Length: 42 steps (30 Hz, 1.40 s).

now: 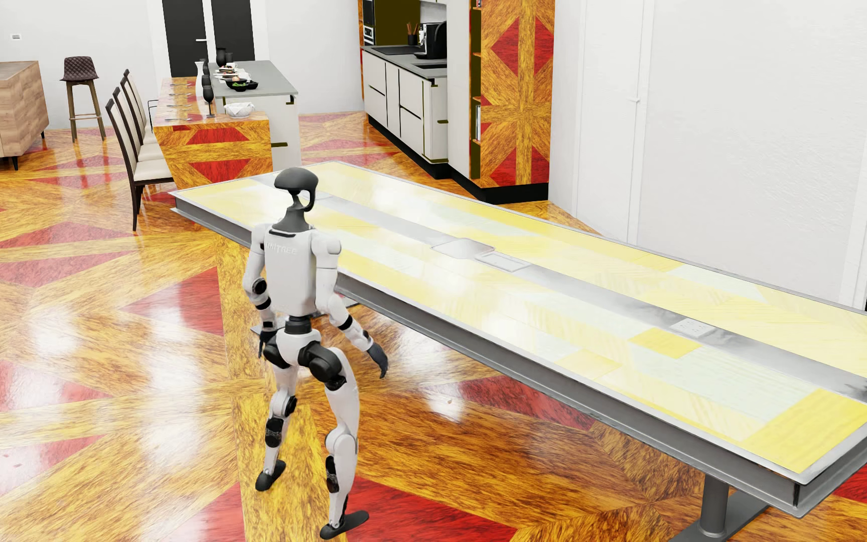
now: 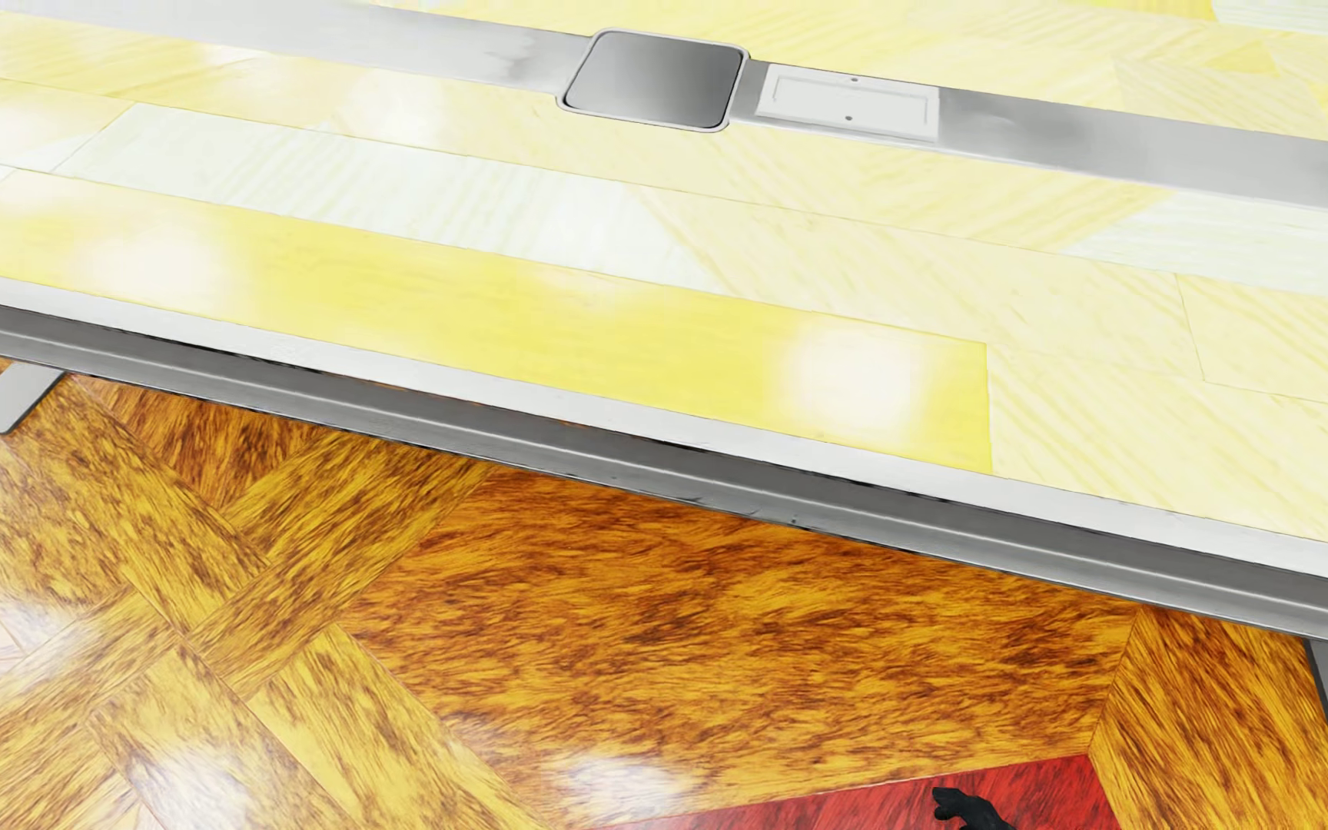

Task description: Go to the conferencetable

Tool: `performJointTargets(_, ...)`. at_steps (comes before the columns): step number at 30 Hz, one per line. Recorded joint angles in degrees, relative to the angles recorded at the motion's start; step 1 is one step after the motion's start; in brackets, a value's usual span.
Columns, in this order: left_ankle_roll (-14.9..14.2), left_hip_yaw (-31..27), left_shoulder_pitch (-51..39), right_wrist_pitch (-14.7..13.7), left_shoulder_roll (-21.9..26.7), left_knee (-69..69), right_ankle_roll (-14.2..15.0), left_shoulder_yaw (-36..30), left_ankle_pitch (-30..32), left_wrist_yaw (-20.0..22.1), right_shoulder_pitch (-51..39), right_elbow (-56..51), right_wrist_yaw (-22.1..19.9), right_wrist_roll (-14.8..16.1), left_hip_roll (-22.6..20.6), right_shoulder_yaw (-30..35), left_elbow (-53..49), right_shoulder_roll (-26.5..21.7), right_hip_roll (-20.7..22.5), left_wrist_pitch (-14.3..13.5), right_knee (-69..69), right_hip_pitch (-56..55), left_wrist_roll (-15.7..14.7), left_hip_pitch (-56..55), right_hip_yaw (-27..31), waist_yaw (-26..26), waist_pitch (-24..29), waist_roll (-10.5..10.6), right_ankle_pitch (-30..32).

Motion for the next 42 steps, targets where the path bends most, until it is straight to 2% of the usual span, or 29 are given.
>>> performJointTargets(1,-4.7,-1.3,0.2,0.0,-0.1,-2.4,1.0,-0.5,1.6,-0.8,0.4,0.1,0.2,0.0,-0.8,-0.1,1.4,-0.2,-0.8,0.0,0.0,0.4,-0.4,1.8,0.7,0.0,-0.1,0.1,0.0)
performJointTargets(3,-8.8,0.9,0.2,1.0,-1.0,-3.6,3.3,-1.1,-2.8,-0.6,0.9,0.8,0.6,-0.3,-2.4,-0.2,2.6,-0.8,-3.5,0.3,1.0,0.7,-1.2,4.9,2.1,-0.1,-0.3,0.5,0.2)
performJointTargets(6,-5.2,4.1,-1.2,2.9,-2.6,-2.4,4.8,-2.4,-7.2,3.2,2.2,2.0,0.9,0.1,-8.1,-1.7,2.7,-1.4,-10.0,-0.6,4.7,-1.0,-2.2,6.6,4.2,-0.1,-0.2,-0.2,1.9)
performJointTargets(8,-3.3,5.7,-3.1,4.3,-2.8,-2.6,3.3,-4.7,-8.9,4.2,2.4,3.0,2.1,-0.8,-12.2,-1.7,2.2,0.0,-14.0,-1.2,7.4,-2.6,-2.5,7.6,4.9,-0.3,-0.1,-1.0,4.7)
performJointTargets(9,-2.3,6.6,-4.4,4.6,-2.6,-3.3,0.9,-5.6,-9.2,4.4,2.5,3.2,3.0,-1.6,-14.1,-1.6,2.0,0.5,-15.9,-1.4,8.3,-3.4,-2.8,8.3,4.5,-0.4,-0.1,-1.4,6.1)
performJointTargets(11,-0.7,8.4,-6.4,4.9,-2.3,-5.0,-5.7,-6.3,-9.5,5.6,2.4,3.9,3.4,-2.6,-16.7,-2.1,1.5,1.7,-19.8,-1.2,9.9,-4.4,-4.1,9.7,-2.5,-0.6,-0.1,-2.1,9.3)
performJointTargets(12,-0.1,8.9,-7.5,4.7,-2.1,-5.1,-7.2,-6.5,-9.9,6.4,2.7,4.0,3.2,-2.7,-17.6,-2.8,1.6,1.9,-20.2,-1.1,10.9,-4.8,-4.8,9.9,-5.0,-0.8,-0.2,-2.4,8.7)
performJointTargets(13,0.5,9.2,-8.4,4.6,-1.6,-4.6,-4.4,-6.8,-10.3,7.0,2.6,4.1,2.6,-3.0,-18.0,-3.4,1.7,2.3,-18.6,-1.1,12.7,-5.8,-5.5,9.9,-3.7,-1.1,-0.2,-2.5,7.0)
performJointTargets(15,1.4,9.8,-9.5,4.4,-0.3,-3.5,4.8,-7.7,-11.3,7.2,2.2,4.2,2.0,-3.6,-18.2,-4.0,1.5,2.8,-12.2,-1.3,15.9,-7.9,-6.4,9.7,2.3,-1.6,-0.2,-2.3,2.4)
performJointTargets(16,1.8,10.2,-9.8,4.2,0.3,-3.3,7.1,-7.9,-11.7,7.4,2.0,4.3,2.7,-3.8,-18.2,-4.2,1.2,2.7,-8.2,-1.4,16.4,-8.4,-6.9,9.9,6.0,-1.6,-0.3,-2.2,0.4)
performJointTargets(17,2.2,11.0,-9.8,4.1,0.8,-3.4,6.4,-7.8,-11.9,7.7,1.8,4.3,3.7,-3.9,-18.2,-4.2,0.9,2.5,-6.3,-1.4,16.2,-8.3,-7.5,10.2,5.9,-1.4,-0.5,-2.1,-0.9)
performJointTargets(18,2.5,11.9,-9.7,4.0,1.1,-3.8,4.1,-7.5,-12.0,8.2,1.5,4.4,4.6,-3.9,-18.1,-4.0,0.7,2.3,-6.7,-1.2,14.6,-7.2,-8.2,10.6,1.8,-1.0,-0.7,-2.2,-1.7)
performJointTargets(19,2.7,12.5,-9.5,4.0,1.3,-4.5,0.1,-7.2,-11.9,8.6,1.3,4.5,5.0,-4.1,-18.2,-3.9,0.6,2.2,-6.9,-1.0,11.9,-5.7,-8.8,11.2,-1.9,-0.9,-1.0,-2.3,-1.1)
performJointTargets(20,2.9,12.8,-9.3,4.1,1.4,-5.1,-2.3,-7.0,-11.8,9.0,1.1,4.6,4.9,-4.2,-18.3,-3.9,0.8,2.1,-6.9,-0.8,9.0,-4.0,-9.4,11.7,-4.1,-0.8,-1.2,-2.3,-0.4)
performJointTargets(22,3.0,13.4,-8.5,4.9,1.3,-6.0,-2.1,-7.3,-11.7,8.9,0.1,5.0,4.1,-4.1,-18.2,-3.7,1.3,2.8,-5.9,0.0,4.5,-1.7,-10.0,12.6,-4.1,-1.0,-1.5,-2.3,0.8)
performJointTargets(25,3.0,14.6,-7.8,4.5,0.6,-6.8,-0.2,-9.2,-11.6,6.9,-0.5,4.7,4.2,-3.9,-17.6,-3.1,3.1,2.7,-4.8,0.5,1.9,-0.7,-9.9,13.5,-3.2,-0.8,-1.7,-2.2,2.1)
performJointTargets(30,3.2,15.9,-8.3,3.7,-0.3,-6.6,-0.6,-12.9,-11.5,4.6,0.7,3.2,3.9,-3.3,-16.9,-3.6,6.1,2.3,-4.1,0.0,2.4,-1.6,-9.0,13.2,-1.9,-0.9,-1.6,-2.6,2.4)
performJointTargets(36,3.6,14.9,-9.2,5.2,-0.3,-5.8,-0.8,-13.6,-11.5,5.8,2.8,5.1,4.1,-3.3,-17.5,-3.0,4.2,1.8,-5.0,-0.7,3.3,-2.4,-8.7,11.8,-2.7,-1.4,-1.2,-3.2,2.3)
performJointTargets(42,4.3,14.5,-10.7,4.9,0.5,-5.0,-1.3,-14.1,-11.8,6.8,4.1,5.6,5.0,-3.2,-18.0,-2.6,4.2,1.5,-5.7,-1.2,3.8,-3.6,-8.8,10.6,-2.7,-1.6,-0.9,-3.5,1.6)
